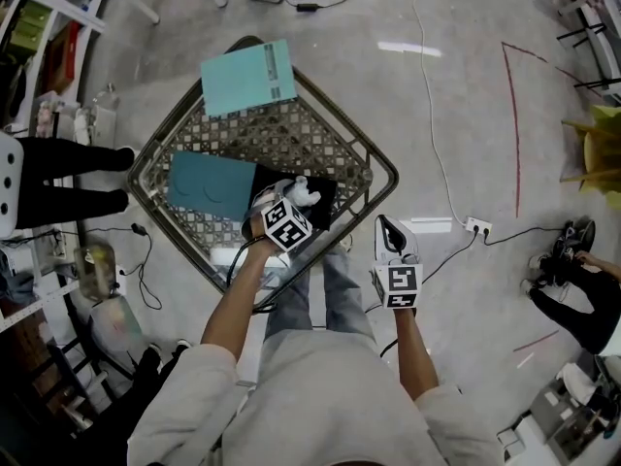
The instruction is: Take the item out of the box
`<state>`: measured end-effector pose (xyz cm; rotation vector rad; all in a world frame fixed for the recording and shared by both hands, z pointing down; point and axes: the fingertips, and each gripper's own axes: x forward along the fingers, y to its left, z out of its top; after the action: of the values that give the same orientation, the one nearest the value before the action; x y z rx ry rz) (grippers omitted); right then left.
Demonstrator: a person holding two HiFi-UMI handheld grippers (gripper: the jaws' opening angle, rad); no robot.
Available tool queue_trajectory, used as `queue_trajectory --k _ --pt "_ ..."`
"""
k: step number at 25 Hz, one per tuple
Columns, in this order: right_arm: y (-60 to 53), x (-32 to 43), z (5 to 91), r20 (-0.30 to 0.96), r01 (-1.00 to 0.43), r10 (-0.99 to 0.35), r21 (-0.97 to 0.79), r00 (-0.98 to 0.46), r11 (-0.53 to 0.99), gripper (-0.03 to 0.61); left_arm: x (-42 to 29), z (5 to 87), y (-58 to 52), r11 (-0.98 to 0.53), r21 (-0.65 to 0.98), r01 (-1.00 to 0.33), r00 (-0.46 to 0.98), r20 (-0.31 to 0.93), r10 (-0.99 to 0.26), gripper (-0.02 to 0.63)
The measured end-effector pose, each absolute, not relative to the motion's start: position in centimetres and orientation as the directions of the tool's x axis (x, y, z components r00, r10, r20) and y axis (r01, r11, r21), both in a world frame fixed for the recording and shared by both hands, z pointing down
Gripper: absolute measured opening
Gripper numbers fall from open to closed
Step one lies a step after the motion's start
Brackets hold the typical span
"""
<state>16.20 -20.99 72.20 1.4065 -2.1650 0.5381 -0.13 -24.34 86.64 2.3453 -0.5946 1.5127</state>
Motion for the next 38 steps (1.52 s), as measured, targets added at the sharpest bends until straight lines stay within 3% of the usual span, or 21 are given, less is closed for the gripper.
queue_trajectory --k 16,38 --pt "-21.1 15.8 72.1 0.596 -0.917 -0.723 -0.055 -0.348 0.396 -0.002 -0.6 85.1 -24.3 -0.867 -0.033 -0.497 0.383 0.888 -0.254 0.318" --pt "-21.8 15.0 71.2 0.587 -0.905 -0.723 -0.042 -0.365 0.423 -0.002 -2.1 74.3 -24.8 -0.716 -0.133 -0.685 0.462 0.680 -0.569 0.313"
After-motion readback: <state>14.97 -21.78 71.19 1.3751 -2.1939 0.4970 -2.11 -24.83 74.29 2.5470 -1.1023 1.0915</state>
